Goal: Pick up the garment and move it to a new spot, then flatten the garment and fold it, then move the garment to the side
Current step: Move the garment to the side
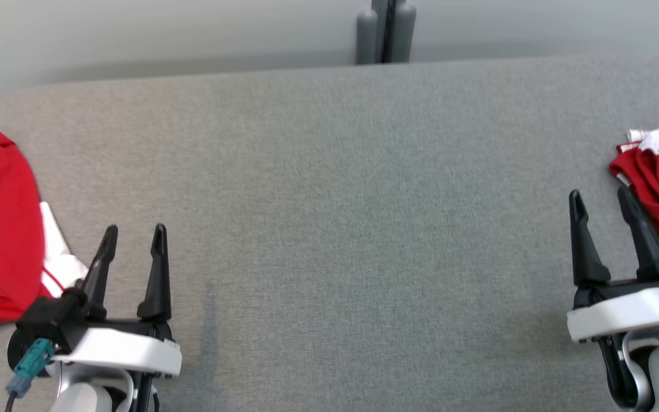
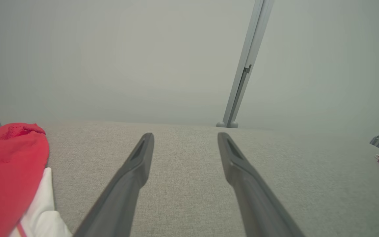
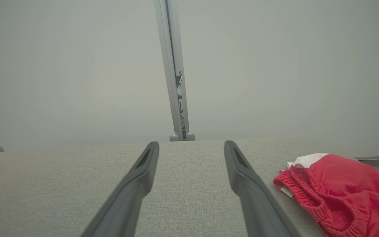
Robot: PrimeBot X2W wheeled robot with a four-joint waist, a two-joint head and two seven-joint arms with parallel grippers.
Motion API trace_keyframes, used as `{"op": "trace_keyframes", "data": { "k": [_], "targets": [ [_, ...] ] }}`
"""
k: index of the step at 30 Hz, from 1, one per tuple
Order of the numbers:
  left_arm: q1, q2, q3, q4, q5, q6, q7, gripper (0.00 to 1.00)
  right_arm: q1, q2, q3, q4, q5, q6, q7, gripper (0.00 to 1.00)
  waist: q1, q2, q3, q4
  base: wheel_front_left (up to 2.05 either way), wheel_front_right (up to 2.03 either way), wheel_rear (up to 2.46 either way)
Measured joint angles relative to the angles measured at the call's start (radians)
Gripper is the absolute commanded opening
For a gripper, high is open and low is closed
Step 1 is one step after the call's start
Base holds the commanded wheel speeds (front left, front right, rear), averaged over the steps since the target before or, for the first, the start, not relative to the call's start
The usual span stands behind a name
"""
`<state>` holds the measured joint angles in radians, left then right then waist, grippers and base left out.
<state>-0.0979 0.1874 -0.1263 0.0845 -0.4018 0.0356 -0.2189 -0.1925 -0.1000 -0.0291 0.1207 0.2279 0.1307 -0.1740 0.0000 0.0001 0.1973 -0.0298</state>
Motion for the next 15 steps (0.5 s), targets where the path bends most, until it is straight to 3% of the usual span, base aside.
{"op": "trace_keyframes", "data": {
  "k": [15],
  "targets": [
    [0.145,0.021,-0.030,-0.018,-0.004,0.010,0.052,1.00,0.177,0.006,-0.021,-0.080,-0.007,0.000,0.091,1.00,0.0000,0.0000,-0.177,0.032,0.00,0.00,0.00]
  ]
}}
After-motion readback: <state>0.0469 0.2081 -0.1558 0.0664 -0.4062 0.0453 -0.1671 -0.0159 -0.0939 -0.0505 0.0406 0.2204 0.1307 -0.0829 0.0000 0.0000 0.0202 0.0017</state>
